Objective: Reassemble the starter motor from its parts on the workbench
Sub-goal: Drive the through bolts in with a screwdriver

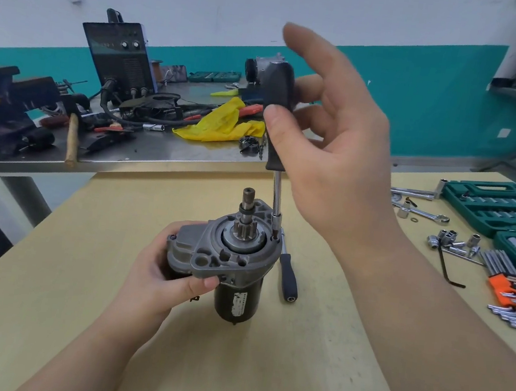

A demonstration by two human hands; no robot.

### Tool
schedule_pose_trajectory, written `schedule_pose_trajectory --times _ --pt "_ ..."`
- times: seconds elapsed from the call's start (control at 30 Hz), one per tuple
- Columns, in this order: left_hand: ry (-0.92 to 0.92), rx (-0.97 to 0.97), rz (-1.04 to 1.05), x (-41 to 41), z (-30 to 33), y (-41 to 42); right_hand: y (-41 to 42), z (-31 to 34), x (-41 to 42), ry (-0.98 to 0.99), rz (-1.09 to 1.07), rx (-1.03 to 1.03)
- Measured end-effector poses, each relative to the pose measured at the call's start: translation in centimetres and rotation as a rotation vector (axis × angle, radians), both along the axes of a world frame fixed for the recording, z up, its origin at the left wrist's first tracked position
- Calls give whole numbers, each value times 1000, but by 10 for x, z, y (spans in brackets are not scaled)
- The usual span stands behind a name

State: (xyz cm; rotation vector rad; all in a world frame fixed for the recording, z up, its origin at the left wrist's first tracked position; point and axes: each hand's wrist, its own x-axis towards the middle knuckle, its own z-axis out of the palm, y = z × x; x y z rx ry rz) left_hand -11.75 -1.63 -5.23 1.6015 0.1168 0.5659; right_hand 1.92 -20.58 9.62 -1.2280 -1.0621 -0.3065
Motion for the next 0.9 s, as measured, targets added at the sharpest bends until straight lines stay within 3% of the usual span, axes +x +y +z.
schedule_pose_trajectory --times 0.3,0.77,0.9 --pt "0 1 22 -1 3 -3 -1 2 6 249 106 79" --pt "-21 -4 -3 1 1 -1 1 3 8 135 -94 64" --pt "-16 -4 1 0 1 -1 -2 3 6 211 5 103"
